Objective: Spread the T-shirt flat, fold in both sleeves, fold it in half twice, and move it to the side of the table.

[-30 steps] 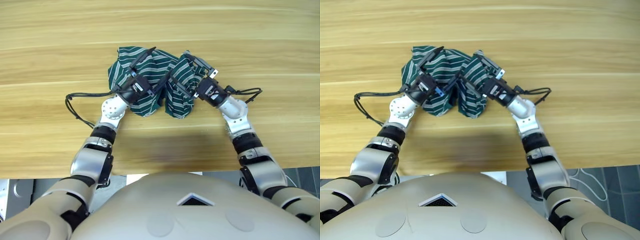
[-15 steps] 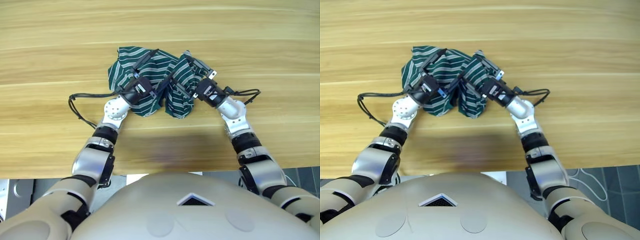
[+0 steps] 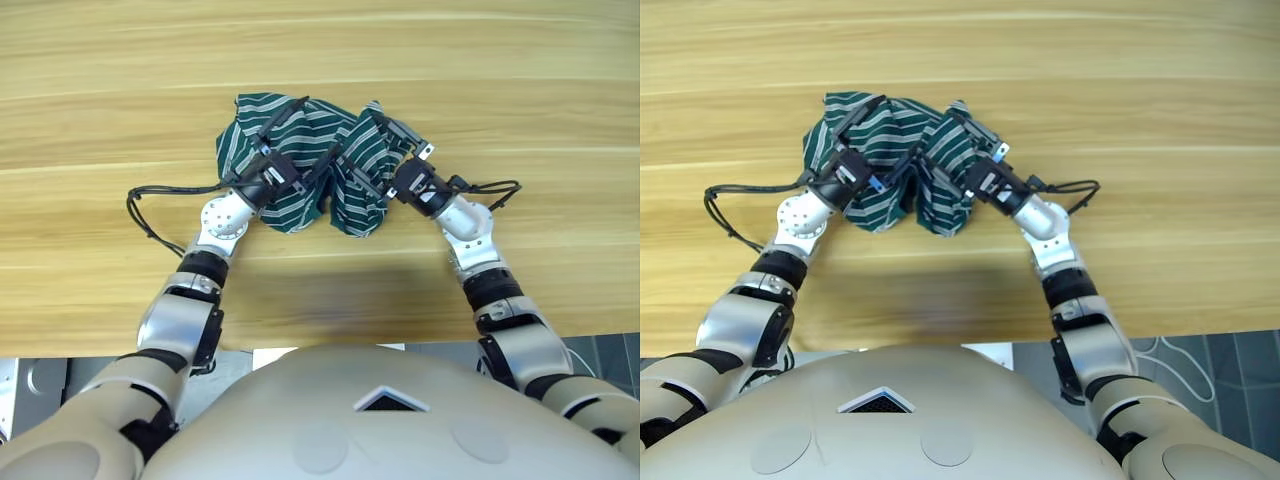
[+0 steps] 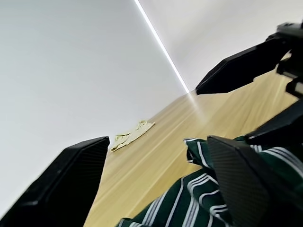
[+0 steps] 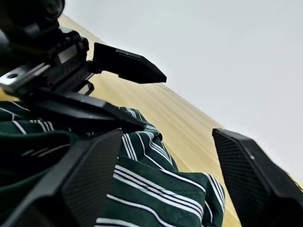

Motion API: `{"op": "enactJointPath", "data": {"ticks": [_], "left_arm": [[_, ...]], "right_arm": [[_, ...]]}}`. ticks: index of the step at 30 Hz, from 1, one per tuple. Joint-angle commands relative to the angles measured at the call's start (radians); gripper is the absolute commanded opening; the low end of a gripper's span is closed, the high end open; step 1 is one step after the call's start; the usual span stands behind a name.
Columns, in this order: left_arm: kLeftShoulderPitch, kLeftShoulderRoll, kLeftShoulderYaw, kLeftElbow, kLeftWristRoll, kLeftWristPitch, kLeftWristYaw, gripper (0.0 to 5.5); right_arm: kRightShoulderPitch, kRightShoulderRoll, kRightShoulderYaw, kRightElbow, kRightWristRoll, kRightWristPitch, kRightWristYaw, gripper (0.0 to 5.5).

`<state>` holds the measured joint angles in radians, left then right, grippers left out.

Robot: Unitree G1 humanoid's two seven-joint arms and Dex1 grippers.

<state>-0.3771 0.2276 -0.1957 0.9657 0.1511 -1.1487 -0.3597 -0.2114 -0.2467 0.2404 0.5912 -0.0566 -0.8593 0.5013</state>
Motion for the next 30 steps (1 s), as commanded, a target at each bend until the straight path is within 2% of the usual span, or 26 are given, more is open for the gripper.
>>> {"op": "enactJointPath", "data": {"ticks": [1, 6, 9, 13, 18, 24, 30], "left_arm": [[-0.029, 0.012, 0.011, 0.021, 0.009, 0.012, 0.014, 3.85], [-0.034, 0.023, 0.001, 0.044, 0.071, 0.022, 0.056, 3.85], [-0.013, 0.06, -0.035, 0.024, 0.146, 0.012, 0.057, 3.85], [0.009, 0.209, -0.074, -0.095, 0.222, -0.012, -0.004, 3.85], [0.057, 0.411, -0.055, -0.413, 0.235, 0.039, -0.091, 3.85], [0.06, 0.522, -0.027, -0.599, 0.218, 0.127, -0.133, 3.85], [0.052, 0.518, -0.044, -0.572, 0.238, 0.161, -0.127, 3.85]], "right_arm": [[-0.003, -0.011, -0.014, -0.007, 0.008, 0.004, 0.0, 3.52], [-0.01, -0.026, -0.024, 0.005, -0.038, 0.016, -0.032, 3.52], [-0.025, -0.095, -0.032, -0.028, -0.223, 0.043, -0.14, 3.52], [-0.066, -0.233, -0.038, -0.149, -0.479, 0.137, -0.23, 3.52], [-0.124, -0.32, 0.079, -0.108, -0.737, 0.268, -0.263, 3.52], [-0.111, -0.341, 0.134, -0.175, -0.756, 0.284, -0.261, 3.52], [-0.127, -0.349, 0.059, -0.331, -0.707, 0.348, -0.302, 3.52]]}}
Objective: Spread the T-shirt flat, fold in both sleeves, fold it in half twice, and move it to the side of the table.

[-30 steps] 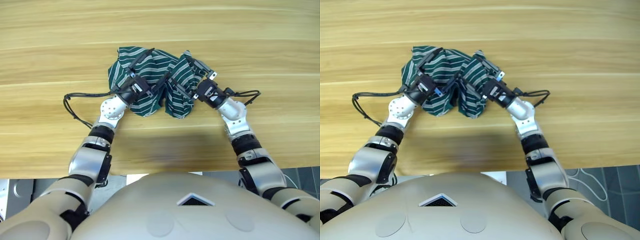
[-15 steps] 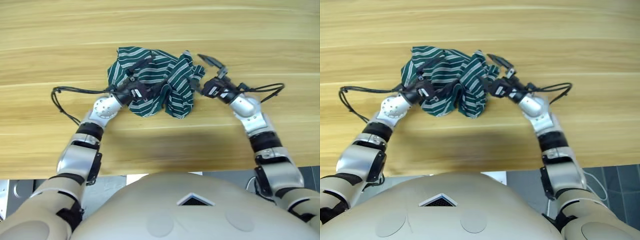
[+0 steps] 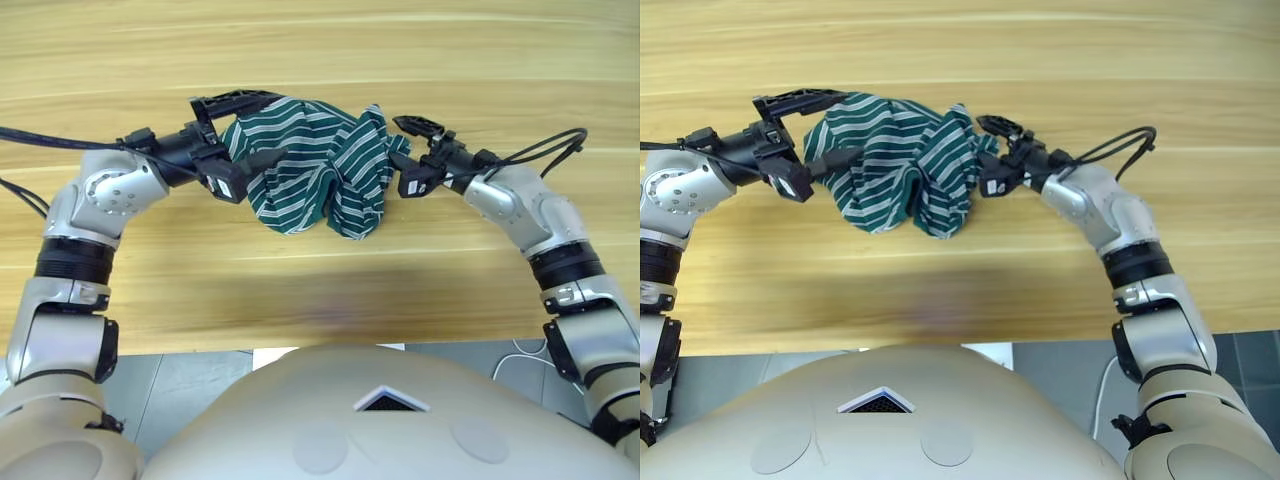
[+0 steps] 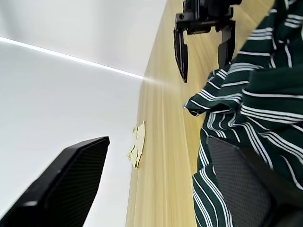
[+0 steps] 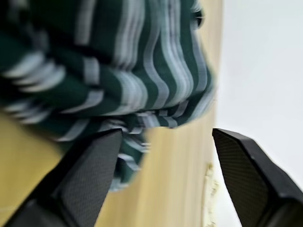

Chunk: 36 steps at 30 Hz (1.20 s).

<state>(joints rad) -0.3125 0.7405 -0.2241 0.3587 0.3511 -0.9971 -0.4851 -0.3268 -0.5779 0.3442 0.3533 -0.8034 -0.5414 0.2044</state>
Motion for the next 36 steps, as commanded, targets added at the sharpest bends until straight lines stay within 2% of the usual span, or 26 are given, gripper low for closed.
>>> {"op": "enactJointPath", "data": {"ticks": [1, 5, 8, 14, 21, 27, 36], "left_arm": [[-0.006, 0.002, -0.027, 0.041, 0.04, 0.013, -0.008, 3.85], [-0.014, 0.001, -0.073, 0.11, 0.108, 0.022, -0.013, 3.85], [-0.02, 0.001, -0.124, 0.131, 0.125, 0.026, -0.056, 3.85], [-0.057, -0.022, -0.194, 0.193, 0.146, 0.019, -0.096, 3.85], [-0.091, -0.038, -0.23, 0.313, 0.144, 0.02, -0.104, 3.85], [-0.204, -0.013, -0.287, 0.584, 0.328, 0.105, 0.102, 3.85], [-0.199, -0.042, -0.336, 0.646, 0.324, 0.046, 0.199, 3.85]], "right_arm": [[-0.002, -0.02, -0.05, -0.131, 0.051, 0.035, 0.006, 3.52], [0.012, -0.017, -0.036, -0.223, 0.061, 0.054, 0.041, 3.52], [0.016, 0.0, 0.016, -0.222, 0.042, 0.042, 0.069, 3.52], [0.0, -0.018, 0.135, -0.081, -0.029, 0.035, 0.135, 3.52], [0.016, -0.058, 0.2, 0.103, -0.071, 0.058, 0.123, 3.52], [0.1, -0.181, 0.082, 0.072, 0.083, 0.048, 0.105, 3.52], [0.117, -0.169, -0.007, -0.016, 0.223, 0.016, 0.059, 3.52]]}}
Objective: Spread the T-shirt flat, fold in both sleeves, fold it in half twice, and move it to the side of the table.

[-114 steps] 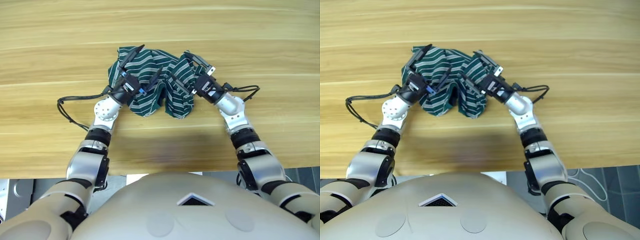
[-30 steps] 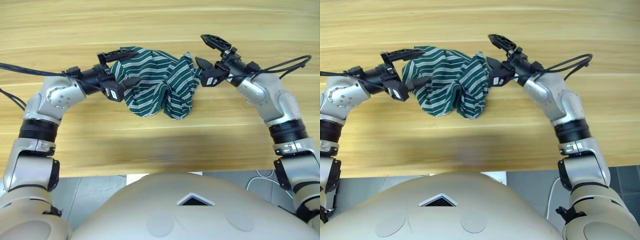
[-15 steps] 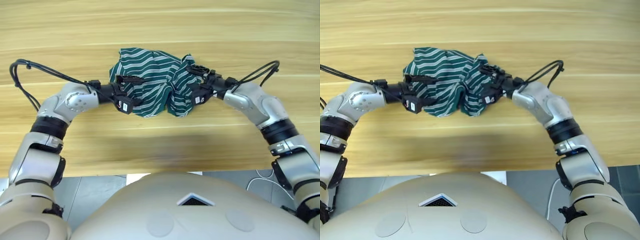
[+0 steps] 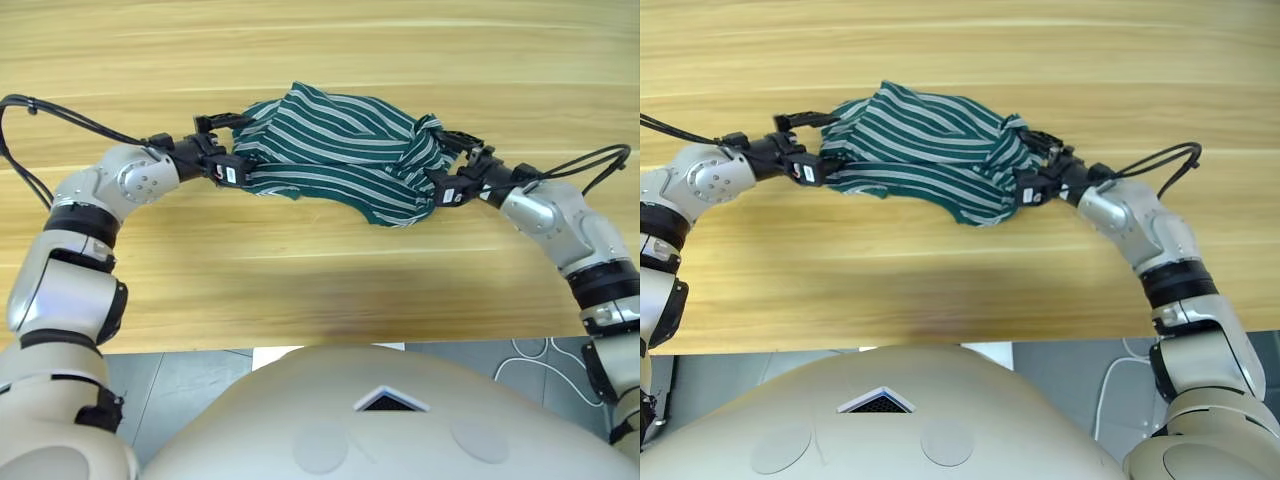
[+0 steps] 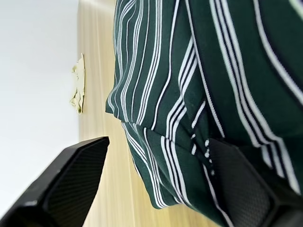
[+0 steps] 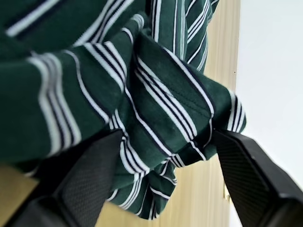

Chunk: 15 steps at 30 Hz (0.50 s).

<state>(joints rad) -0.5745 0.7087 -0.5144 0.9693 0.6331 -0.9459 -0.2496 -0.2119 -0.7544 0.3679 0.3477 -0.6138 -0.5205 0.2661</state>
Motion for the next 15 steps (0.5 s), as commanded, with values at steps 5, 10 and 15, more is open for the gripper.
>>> {"op": "enactJointPath", "data": {"ticks": [5, 10, 15], "left_arm": [[0.136, -0.012, -0.029, -0.02, -0.122, -0.105, -0.145, 3.85], [0.194, 0.041, 0.001, -0.101, -0.229, -0.115, -0.229, 3.85], [0.202, 0.106, 0.107, -0.225, -0.285, -0.08, -0.202, 3.85]], "right_arm": [[-0.037, 0.036, -0.106, 0.034, 0.157, -0.053, -0.019, 3.52], [-0.069, 0.022, -0.148, 0.153, 0.233, -0.103, 0.005, 3.52], [-0.051, 0.031, -0.165, 0.151, 0.279, -0.144, 0.031, 3.52]]}}
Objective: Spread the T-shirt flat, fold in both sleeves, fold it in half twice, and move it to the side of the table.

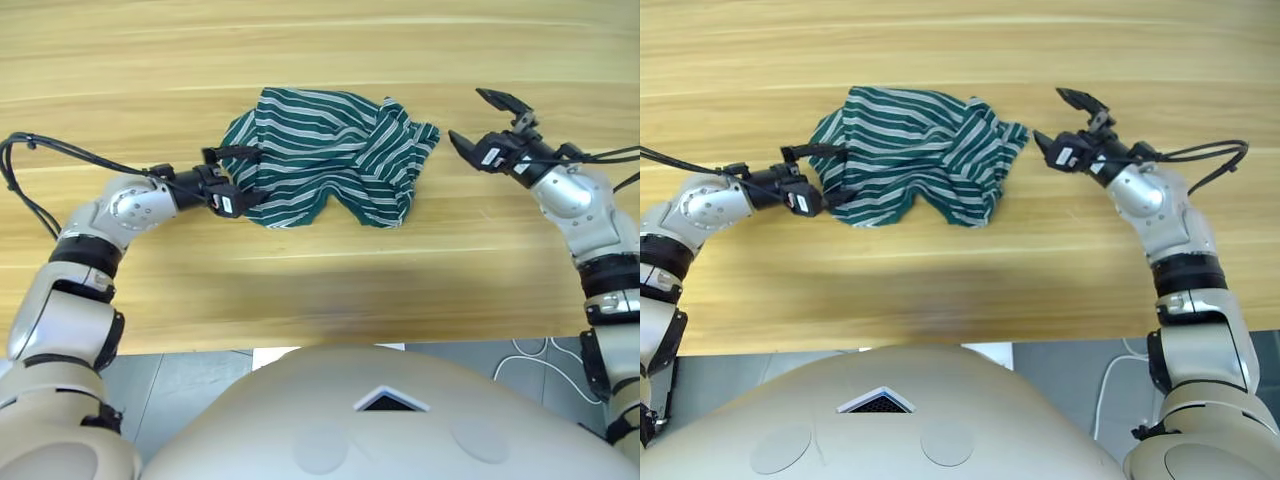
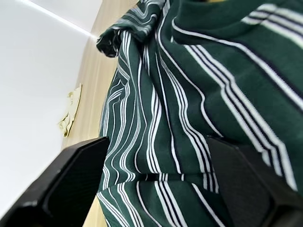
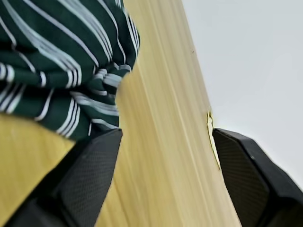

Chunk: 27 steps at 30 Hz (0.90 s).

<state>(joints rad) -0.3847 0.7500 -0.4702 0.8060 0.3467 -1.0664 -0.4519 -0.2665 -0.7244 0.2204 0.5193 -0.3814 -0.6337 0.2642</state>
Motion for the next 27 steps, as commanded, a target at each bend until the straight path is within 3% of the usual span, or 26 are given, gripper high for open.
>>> {"op": "enactJointPath", "data": {"ticks": [1, 6, 11, 15, 21, 27], "left_arm": [[0.016, 0.084, 0.087, -0.083, 0.012, 0.053, 0.015, 3.85], [0.093, 0.123, 0.142, -0.213, -0.044, 0.057, -0.006, 3.85], [0.121, 0.098, 0.146, -0.299, -0.273, 0.059, -0.114, 3.85], [0.243, 0.164, 0.105, -0.474, -0.536, 0.095, -0.29, 3.85], [0.343, 0.192, 0.092, -0.524, -0.436, 0.132, -0.405, 3.85], [0.327, 0.117, 0.101, -0.459, -0.201, 0.158, -0.342, 3.85]], "right_arm": [[0.013, 0.003, -0.019, -0.036, 0.063, -0.04, 0.045, 3.52], [0.054, 0.01, -0.033, -0.122, 0.136, -0.059, 0.095, 3.52], [0.084, 0.024, -0.036, -0.209, 0.173, -0.038, 0.13, 3.52], [0.22, -0.021, 0.033, -0.445, 0.313, -0.056, 0.285, 3.52], [0.346, -0.077, 0.101, -0.564, 0.279, -0.034, 0.428, 3.52], [0.356, -0.093, 0.137, -0.514, 0.044, 0.024, 0.436, 3.52]]}}
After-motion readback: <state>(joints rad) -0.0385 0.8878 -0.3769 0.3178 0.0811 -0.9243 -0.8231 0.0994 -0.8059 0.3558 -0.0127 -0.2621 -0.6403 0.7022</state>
